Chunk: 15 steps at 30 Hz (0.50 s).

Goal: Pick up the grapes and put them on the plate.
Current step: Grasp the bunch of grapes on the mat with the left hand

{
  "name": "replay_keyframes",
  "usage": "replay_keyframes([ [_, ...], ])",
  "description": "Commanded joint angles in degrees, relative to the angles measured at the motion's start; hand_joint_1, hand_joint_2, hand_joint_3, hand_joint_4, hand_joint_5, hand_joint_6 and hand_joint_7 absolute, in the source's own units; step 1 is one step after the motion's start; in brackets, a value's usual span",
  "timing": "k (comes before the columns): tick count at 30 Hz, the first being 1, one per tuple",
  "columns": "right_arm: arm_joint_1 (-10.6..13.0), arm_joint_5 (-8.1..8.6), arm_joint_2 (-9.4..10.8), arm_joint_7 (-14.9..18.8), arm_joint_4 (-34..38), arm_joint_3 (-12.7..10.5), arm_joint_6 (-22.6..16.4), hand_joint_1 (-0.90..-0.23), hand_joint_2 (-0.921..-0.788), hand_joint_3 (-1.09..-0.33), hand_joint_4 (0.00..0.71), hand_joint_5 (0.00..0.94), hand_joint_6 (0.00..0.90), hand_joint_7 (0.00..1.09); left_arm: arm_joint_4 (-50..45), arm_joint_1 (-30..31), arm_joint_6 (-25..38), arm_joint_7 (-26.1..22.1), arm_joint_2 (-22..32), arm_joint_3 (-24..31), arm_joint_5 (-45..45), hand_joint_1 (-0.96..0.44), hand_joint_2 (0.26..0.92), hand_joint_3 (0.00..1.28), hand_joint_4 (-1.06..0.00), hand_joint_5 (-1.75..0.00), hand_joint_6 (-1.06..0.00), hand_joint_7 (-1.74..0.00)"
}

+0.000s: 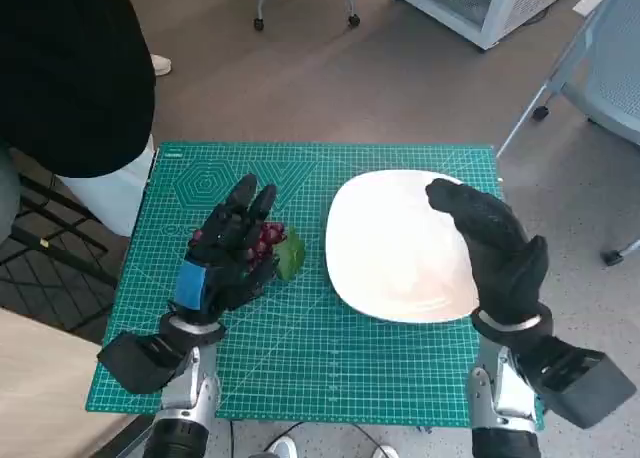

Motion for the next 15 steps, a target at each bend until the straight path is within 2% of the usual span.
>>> replay_keyframes([
  [1, 0.30, 0.41, -0.14, 0.57, 0.05, -0.05, 1.17, -0.443, -0.921, -0.515, 0.337, 0.000, 0.095, 0.49, -0.01, -0.40, -0.66, 0.20, 0.13, -0.15, 0.61, -0.24, 0.921, 0.40, -0.32, 0.00, -0.37, -0.01],
  [15, 0.27, 0.24, 0.05, 0.73, 0.25, -0.05, 1.22, -0.440, -0.921, -0.521, 0.333, 0.000, 0.087, 0.50, -0.28, -0.21, -0.76, 0.41, 0.02, -0.38, 0.82, -0.23, 0.921, 0.39, -0.32, 0.00, -0.37, -0.01],
])
